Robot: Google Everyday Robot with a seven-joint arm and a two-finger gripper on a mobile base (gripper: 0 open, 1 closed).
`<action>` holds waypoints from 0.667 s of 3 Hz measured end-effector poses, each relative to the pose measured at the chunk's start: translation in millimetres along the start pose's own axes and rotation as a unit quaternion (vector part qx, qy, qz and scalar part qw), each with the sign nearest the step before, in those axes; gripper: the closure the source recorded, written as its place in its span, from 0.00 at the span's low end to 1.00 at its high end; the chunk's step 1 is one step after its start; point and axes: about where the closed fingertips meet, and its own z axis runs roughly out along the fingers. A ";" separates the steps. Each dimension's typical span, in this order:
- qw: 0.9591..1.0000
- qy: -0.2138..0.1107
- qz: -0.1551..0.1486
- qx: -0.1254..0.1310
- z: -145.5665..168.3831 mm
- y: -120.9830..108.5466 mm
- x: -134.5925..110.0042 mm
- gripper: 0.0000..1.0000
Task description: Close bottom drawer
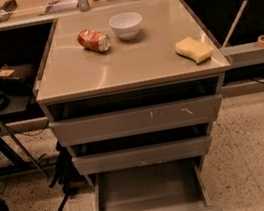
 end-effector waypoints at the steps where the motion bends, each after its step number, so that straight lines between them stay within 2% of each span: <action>1: 1.000 -0.013 -0.008 -0.020 -4.8 -5.3 5.6 0.00; 2: 0.997 -0.043 -0.034 -0.062 -6.7 -23.6 -0.8 0.00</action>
Offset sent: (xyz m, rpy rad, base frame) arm 0.0654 -0.0245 -0.0243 0.2716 -0.0570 0.1050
